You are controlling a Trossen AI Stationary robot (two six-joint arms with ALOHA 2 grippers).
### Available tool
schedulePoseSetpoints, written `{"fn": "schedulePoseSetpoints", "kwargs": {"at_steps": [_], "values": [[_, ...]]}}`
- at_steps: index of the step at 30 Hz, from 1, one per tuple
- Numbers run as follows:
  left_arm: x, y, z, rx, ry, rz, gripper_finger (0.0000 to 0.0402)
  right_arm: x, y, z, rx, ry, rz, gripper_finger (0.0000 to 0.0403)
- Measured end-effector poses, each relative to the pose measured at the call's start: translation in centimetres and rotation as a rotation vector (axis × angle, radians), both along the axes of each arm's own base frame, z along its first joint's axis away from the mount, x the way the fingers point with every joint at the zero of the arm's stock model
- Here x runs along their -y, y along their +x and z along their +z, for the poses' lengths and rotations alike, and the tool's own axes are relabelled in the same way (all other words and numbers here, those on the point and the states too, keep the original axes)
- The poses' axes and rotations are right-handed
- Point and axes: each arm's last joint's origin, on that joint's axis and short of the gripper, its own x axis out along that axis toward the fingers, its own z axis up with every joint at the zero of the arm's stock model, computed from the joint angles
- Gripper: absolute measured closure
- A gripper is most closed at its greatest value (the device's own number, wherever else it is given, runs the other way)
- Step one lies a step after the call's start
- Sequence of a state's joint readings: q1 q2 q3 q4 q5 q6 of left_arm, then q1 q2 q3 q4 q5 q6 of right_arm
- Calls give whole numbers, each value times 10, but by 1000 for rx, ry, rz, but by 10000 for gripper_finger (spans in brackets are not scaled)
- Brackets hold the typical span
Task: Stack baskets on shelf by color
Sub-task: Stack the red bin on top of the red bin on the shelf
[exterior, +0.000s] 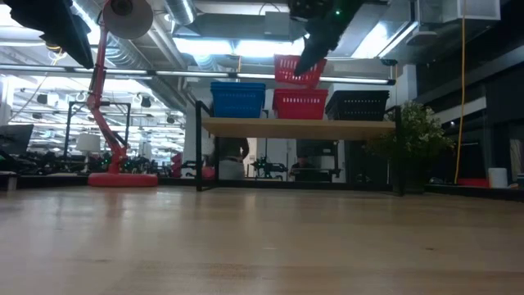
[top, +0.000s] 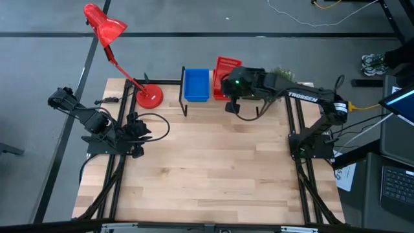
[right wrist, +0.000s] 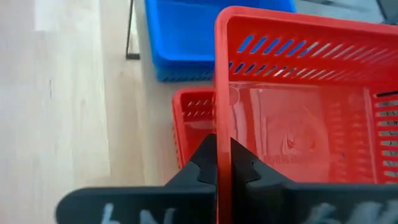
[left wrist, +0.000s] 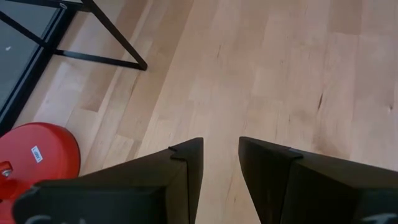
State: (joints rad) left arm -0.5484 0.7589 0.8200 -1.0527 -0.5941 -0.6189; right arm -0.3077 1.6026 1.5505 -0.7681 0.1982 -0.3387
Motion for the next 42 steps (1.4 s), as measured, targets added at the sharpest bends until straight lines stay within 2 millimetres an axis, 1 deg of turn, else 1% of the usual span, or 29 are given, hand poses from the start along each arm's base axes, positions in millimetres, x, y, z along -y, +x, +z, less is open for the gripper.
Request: {"fn": "schedulePoseSetpoints", "kwargs": {"at_steps": [4, 7, 11, 13, 17, 20, 24, 34, 42], "values": [[0, 0, 0, 0, 0, 0, 308, 2, 0, 7, -19, 10, 80, 403], [0, 0, 0, 1, 0, 1, 308, 8, -3, 6, -40, 40, 129, 403], [0, 0, 0, 1, -1, 1, 308, 17, -8, 3, -62, 65, 97, 403], [0, 0, 0, 1, -2, 2, 308, 19, -8, 2, -59, 71, 84, 403], [0, 0, 0, 1, -1, 2, 308, 18, -6, 0, -63, 75, 93, 403], [0, 0, 0, 1, -2, 2, 308, 18, -4, -6, -90, 108, 108, 403], [0, 0, 0, 1, -2, 2, 308, 20, -1, -11, -100, 110, 108, 401], [0, 0, 0, 1, -2, 2, 308, 21, 1, -12, -93, 103, 111, 367], [0, 0, 0, 1, -2, 2, 308, 21, 1, -12, -93, 103, 110, 317]]}}
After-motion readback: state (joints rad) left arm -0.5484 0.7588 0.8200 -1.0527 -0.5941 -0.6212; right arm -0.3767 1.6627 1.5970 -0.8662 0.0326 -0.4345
